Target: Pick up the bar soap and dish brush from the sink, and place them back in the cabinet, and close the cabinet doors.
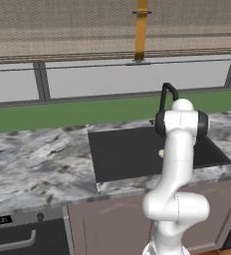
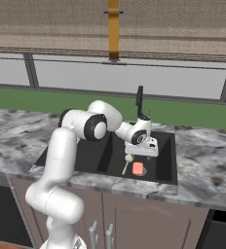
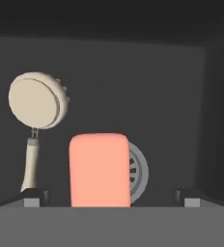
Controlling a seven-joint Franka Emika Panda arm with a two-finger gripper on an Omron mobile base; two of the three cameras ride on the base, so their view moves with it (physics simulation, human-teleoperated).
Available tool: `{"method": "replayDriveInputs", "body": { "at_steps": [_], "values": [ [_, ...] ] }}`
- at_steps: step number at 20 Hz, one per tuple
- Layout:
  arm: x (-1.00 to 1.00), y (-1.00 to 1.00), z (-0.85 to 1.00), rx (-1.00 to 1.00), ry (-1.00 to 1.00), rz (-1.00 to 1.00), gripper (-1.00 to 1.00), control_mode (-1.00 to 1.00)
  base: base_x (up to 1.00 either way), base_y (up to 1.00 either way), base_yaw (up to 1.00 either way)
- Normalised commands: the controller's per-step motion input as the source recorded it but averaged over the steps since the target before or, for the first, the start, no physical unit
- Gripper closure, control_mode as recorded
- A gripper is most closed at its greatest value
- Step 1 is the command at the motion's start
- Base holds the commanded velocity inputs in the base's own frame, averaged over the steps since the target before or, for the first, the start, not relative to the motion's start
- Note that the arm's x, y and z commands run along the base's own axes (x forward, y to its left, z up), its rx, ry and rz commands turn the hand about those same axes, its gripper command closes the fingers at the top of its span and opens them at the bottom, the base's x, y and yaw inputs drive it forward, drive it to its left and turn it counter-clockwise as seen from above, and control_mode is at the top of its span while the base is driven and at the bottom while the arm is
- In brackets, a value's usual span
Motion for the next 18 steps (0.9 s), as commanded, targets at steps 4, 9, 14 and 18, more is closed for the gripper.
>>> {"method": "replayDriveInputs", "body": {
  "at_steps": [4, 9, 14, 18],
  "values": [
    [-0.22, 0.04, 0.00, 0.00, 0.04, 0.00, -1.00, -1.00, 0.00, 0.00, 0.00],
    [-0.11, 0.10, 0.00, 0.00, 0.02, 0.00, -1.00, -1.00, 0.00, 0.00, 0.00],
    [-0.08, 0.16, -0.05, 0.00, 0.00, 0.00, -1.00, -1.00, 0.00, 0.00, 0.00],
    [-0.12, 0.11, -0.10, 0.00, 0.00, 0.02, -1.00, -1.00, 0.00, 0.00, 0.00]
  ]
}}
